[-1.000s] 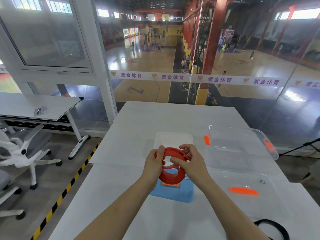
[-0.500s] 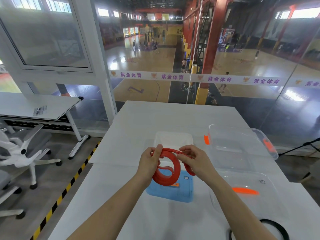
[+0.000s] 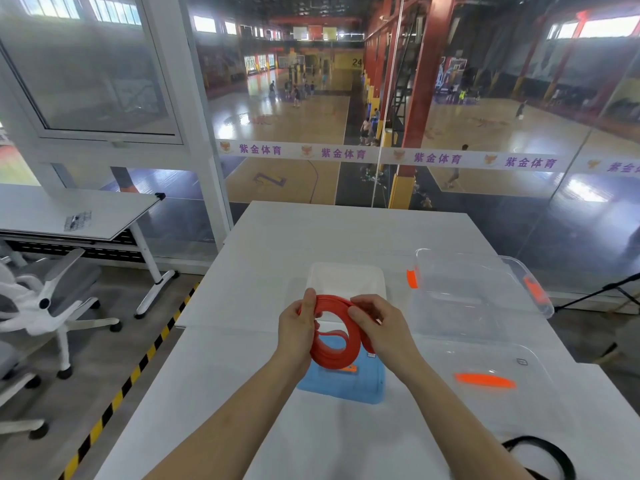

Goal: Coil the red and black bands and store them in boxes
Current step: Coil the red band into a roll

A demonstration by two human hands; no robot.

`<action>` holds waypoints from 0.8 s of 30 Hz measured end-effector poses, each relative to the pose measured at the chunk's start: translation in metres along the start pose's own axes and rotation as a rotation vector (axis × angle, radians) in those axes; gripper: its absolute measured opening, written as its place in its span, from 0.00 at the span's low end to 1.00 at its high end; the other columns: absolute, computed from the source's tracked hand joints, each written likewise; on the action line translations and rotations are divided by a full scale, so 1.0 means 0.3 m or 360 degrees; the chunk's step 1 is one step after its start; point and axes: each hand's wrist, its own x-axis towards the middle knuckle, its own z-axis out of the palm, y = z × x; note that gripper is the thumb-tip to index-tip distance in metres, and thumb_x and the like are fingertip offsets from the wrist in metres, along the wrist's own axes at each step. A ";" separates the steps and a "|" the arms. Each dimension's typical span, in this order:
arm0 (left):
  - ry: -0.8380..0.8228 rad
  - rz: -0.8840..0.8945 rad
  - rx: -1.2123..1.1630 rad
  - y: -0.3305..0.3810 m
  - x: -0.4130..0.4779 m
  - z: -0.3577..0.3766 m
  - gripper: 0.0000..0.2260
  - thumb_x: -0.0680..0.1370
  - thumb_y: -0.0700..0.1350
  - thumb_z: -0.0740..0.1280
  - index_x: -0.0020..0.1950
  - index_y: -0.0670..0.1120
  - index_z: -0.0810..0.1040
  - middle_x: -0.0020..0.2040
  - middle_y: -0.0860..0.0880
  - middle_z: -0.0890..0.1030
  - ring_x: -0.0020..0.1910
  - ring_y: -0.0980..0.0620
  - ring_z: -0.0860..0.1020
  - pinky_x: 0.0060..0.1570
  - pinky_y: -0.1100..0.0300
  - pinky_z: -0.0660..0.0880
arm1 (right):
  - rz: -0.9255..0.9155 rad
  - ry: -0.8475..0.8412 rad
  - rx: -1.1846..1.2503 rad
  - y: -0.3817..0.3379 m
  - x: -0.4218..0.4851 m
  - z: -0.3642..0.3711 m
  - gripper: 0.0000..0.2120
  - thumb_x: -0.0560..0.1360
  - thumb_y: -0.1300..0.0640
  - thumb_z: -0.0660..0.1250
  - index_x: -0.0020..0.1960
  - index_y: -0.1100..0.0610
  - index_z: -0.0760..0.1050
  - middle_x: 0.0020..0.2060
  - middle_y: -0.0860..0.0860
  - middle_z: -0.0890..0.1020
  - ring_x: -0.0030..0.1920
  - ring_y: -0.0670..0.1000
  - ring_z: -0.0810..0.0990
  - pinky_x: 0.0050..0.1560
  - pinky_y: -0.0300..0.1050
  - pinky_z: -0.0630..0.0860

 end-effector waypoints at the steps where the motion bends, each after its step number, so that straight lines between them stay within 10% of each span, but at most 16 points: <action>1: 0.0009 -0.0019 -0.0023 0.000 -0.001 0.002 0.24 0.82 0.62 0.62 0.46 0.42 0.83 0.40 0.47 0.82 0.36 0.50 0.76 0.42 0.53 0.77 | -0.0009 -0.0001 -0.0001 0.000 -0.001 0.002 0.06 0.81 0.54 0.71 0.57 0.48 0.83 0.47 0.46 0.87 0.44 0.42 0.85 0.43 0.35 0.79; 17: 0.0173 -0.0183 -0.0466 0.038 -0.015 0.024 0.24 0.84 0.59 0.60 0.51 0.38 0.80 0.42 0.45 0.80 0.38 0.49 0.79 0.39 0.57 0.77 | -0.0008 -0.0048 -0.0047 0.028 -0.072 0.078 0.21 0.86 0.47 0.59 0.78 0.45 0.61 0.70 0.39 0.72 0.68 0.36 0.73 0.70 0.36 0.69; 22: 0.0236 -0.0243 -0.0496 0.025 -0.021 0.026 0.24 0.83 0.61 0.60 0.51 0.40 0.80 0.45 0.44 0.80 0.42 0.47 0.79 0.45 0.54 0.78 | 0.0035 0.0099 -0.0077 0.020 -0.104 0.103 0.20 0.86 0.53 0.61 0.76 0.52 0.63 0.67 0.42 0.71 0.67 0.49 0.76 0.46 0.24 0.76; 24: 0.0247 -0.0239 -0.0531 0.024 -0.020 0.023 0.25 0.83 0.61 0.59 0.55 0.39 0.80 0.46 0.44 0.81 0.43 0.48 0.80 0.44 0.54 0.79 | -0.0125 0.0225 -0.0353 0.047 -0.106 0.106 0.19 0.85 0.53 0.63 0.75 0.54 0.68 0.68 0.46 0.71 0.69 0.49 0.71 0.54 0.20 0.71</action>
